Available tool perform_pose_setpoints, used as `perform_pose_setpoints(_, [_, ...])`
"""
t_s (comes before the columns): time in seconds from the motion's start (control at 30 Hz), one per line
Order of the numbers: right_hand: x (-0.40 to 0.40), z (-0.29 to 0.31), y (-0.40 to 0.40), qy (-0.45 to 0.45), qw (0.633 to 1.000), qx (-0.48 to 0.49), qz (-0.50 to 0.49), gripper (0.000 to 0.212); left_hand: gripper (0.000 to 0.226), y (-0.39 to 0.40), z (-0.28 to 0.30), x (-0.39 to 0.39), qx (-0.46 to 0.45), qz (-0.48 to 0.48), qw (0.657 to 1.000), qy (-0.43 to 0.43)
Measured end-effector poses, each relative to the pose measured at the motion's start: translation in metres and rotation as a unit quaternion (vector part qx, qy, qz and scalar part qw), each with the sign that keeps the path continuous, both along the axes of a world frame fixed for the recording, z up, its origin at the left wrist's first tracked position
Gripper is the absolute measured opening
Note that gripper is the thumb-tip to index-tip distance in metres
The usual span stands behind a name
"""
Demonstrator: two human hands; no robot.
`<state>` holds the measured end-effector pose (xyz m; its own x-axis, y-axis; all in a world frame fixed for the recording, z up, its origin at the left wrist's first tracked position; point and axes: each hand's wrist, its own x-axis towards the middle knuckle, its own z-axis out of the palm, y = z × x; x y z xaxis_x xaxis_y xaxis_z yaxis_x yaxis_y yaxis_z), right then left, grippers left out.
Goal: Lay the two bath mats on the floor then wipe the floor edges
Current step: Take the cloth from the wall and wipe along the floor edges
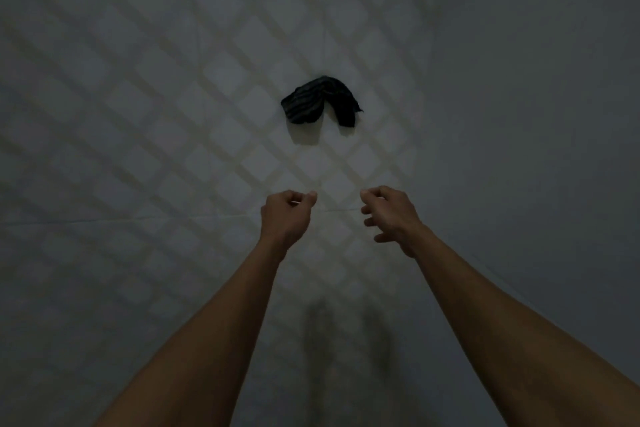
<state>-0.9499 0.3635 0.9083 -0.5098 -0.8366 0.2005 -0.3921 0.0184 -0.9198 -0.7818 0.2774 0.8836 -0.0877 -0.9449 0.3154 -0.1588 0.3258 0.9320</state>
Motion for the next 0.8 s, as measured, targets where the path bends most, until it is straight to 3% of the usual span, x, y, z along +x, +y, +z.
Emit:
perform_pose_setpoints(0.27, [-0.049, 0.081, -0.127, 0.048, 0.995, -0.088, 0.020, 0.032, 0.025, -0.128, 0.092, -0.033, -0.144, 0.042, 0.989, -0.006])
perform_pose_setpoints(0.6, [-0.099, 0.119, -0.220, 0.161, 0.969, -0.187, 0.008, 0.036, 0.032, -0.205, 0.127, -0.060, -0.296, 0.124, 0.945, -0.060])
perform_pose_setpoints(0.8, [-0.112, 0.120, -0.268, 0.291, 0.934, -0.207, -0.008, 0.054, 0.045, -0.232, 0.144, -0.075, -0.298, 0.209, 0.921, -0.136])
